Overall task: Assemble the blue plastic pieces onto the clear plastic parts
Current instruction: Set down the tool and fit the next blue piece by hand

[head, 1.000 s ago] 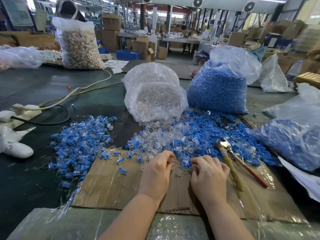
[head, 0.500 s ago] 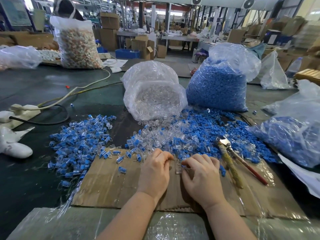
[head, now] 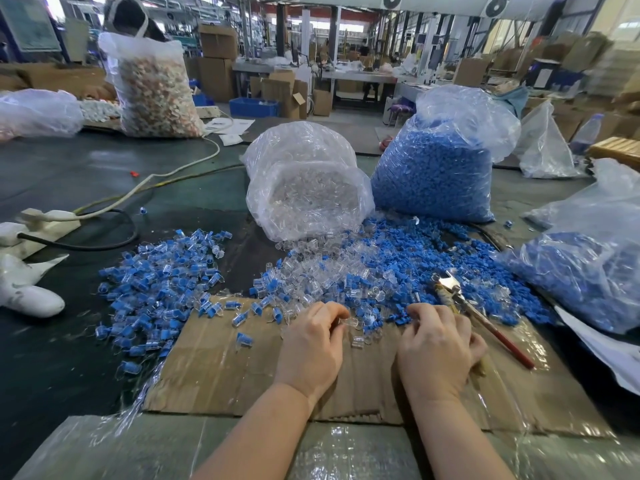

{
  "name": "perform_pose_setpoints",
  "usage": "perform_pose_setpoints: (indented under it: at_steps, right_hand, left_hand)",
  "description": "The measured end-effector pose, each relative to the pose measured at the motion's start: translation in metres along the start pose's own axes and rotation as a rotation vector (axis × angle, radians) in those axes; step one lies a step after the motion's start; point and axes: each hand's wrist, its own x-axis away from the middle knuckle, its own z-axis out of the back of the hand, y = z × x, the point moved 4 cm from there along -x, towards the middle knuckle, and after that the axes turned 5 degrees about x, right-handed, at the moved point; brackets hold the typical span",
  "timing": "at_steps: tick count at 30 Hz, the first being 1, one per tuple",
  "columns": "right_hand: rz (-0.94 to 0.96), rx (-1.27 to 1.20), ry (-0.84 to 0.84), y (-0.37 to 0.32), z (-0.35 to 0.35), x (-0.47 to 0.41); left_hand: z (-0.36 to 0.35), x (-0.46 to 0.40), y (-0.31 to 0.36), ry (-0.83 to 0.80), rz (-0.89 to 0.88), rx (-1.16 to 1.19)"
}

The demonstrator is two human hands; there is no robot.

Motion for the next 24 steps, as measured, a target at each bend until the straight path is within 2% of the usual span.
perform_pose_setpoints:
  at_steps: [3,17,24]
  right_hand:
    - [-0.021,0.009,-0.029,0.002,0.000,-0.005]
    - [0.114,0.208,-0.244,-0.012,-0.009,-0.045]
    - [0.135,0.105,-0.174,-0.012,0.000,-0.033]
  left_hand:
    - [0.000,0.000,0.000,-0.001,-0.003,-0.010]
    - [-0.002,-0.001,0.000,-0.068,-0.016,0.002]
    - [-0.001,-0.001,0.001,-0.061,-0.020,0.053]
